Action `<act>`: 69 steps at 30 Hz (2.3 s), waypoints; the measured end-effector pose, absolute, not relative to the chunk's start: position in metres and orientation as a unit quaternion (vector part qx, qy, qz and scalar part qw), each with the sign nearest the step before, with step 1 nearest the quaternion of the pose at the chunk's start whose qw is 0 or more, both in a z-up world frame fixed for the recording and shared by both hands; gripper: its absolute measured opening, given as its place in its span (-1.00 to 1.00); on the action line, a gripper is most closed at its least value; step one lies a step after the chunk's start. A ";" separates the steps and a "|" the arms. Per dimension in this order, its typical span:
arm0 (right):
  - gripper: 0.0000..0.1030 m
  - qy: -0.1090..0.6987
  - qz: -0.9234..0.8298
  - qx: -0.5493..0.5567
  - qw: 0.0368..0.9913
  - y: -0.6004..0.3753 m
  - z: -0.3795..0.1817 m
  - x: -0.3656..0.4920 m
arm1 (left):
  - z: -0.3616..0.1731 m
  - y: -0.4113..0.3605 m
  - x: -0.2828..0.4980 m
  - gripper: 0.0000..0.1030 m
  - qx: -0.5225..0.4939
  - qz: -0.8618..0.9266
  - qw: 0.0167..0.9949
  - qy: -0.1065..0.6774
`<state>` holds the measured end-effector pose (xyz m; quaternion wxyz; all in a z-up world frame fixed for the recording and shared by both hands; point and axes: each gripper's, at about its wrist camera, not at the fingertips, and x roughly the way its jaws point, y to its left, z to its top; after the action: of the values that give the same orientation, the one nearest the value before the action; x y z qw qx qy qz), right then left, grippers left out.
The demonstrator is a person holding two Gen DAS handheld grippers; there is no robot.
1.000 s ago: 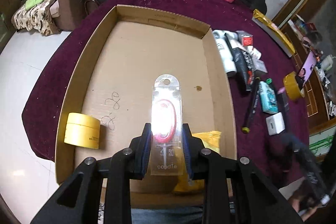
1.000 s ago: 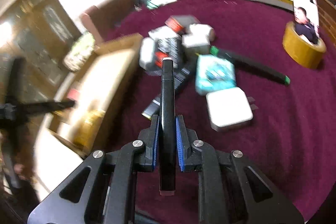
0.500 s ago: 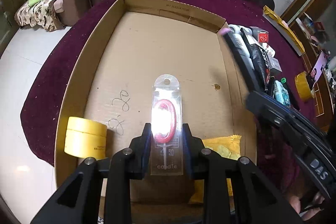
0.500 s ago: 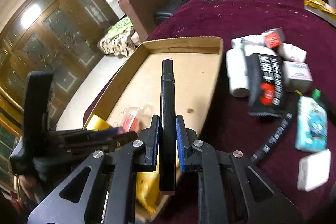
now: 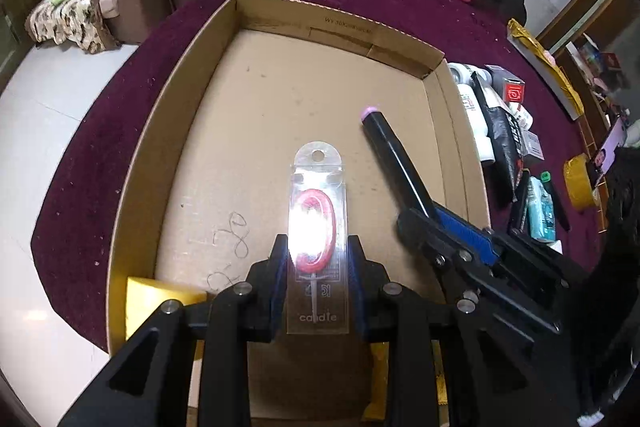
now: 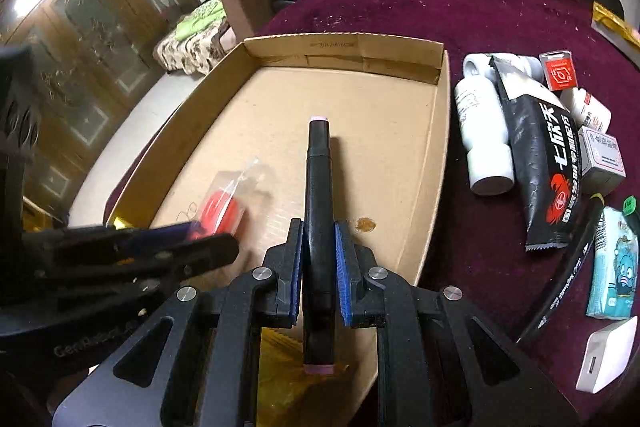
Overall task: Organize objects
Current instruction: 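Carry the marker and candle package into the tray and open both tools, then move both tools back toward the white charger and another black marker, then close the right tool on the white charger while the left tool grasps the black marker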
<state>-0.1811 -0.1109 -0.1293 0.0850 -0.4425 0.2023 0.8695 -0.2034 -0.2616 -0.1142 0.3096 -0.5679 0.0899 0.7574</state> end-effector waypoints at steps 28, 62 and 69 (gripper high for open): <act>0.31 0.247 0.919 -0.268 0.149 -0.049 -0.090 0.040 | -0.061 -0.192 -0.057 0.48 -0.412 0.782 0.433 0.175; 0.17 0.212 0.873 -0.371 0.235 -0.011 -0.125 0.005 | -0.091 -0.165 -0.062 0.47 -0.481 0.733 0.444 0.186; -0.63 0.166 0.867 -0.383 0.271 -0.016 -0.127 0.002 | -0.093 -0.154 -0.067 0.39 -0.488 0.727 0.441 0.197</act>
<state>0.0022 -0.0156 -0.1266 0.2709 -0.3831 0.1665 0.8672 -0.0665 -0.1544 -0.0926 0.4409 -0.4875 0.1974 0.7273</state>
